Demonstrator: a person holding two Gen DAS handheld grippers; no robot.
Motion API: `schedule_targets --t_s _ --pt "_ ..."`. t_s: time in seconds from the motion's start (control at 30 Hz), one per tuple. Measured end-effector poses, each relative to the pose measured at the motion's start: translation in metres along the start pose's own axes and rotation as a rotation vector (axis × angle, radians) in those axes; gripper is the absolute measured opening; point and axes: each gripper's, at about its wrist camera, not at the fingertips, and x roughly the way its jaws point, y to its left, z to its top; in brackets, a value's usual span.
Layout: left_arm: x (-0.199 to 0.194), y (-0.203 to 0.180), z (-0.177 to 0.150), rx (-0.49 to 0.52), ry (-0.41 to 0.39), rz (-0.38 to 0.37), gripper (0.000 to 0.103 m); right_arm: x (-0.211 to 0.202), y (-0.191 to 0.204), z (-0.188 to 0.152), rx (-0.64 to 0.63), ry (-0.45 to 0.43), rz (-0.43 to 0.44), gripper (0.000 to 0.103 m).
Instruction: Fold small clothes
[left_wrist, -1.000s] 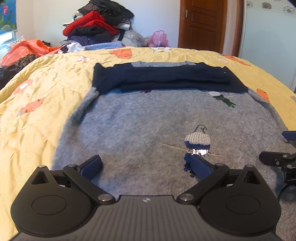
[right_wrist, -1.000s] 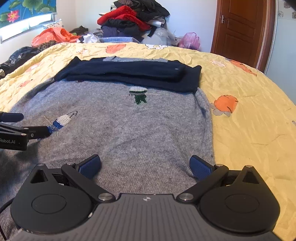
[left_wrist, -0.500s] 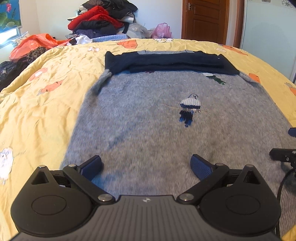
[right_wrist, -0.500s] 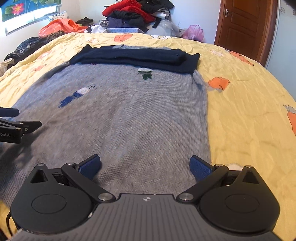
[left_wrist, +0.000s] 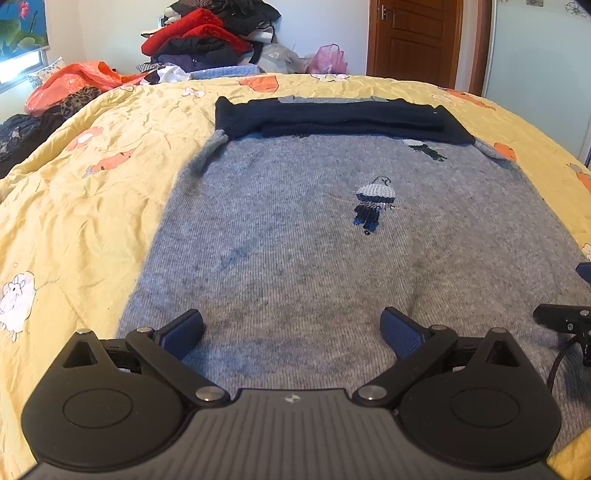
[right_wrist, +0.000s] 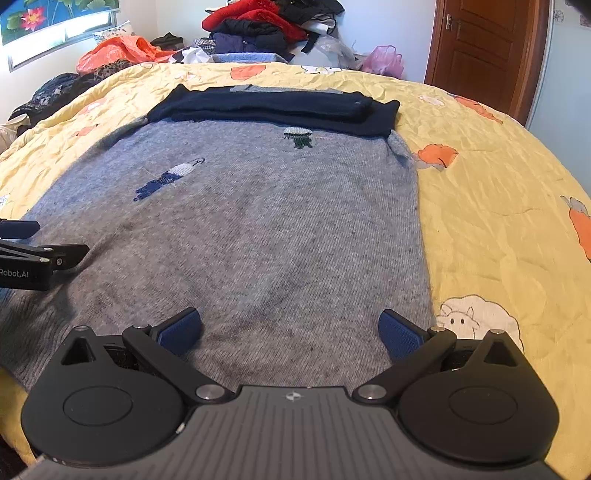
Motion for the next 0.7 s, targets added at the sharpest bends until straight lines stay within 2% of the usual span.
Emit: schedule_targets --t_s 0.6,0.7 --pt "-0.035 0.014 -0.032 -0.001 -0.002 -0.026 0.103 -0.030 0.006 -0.027 -0.008 0.001 0.016 0.103" --pt "-0.049 0.030 -0.037 -0.038 -0.002 -0.052 0.103 -0.044 -0.002 -0.028 0.027 -0.014 0.098 0.100"
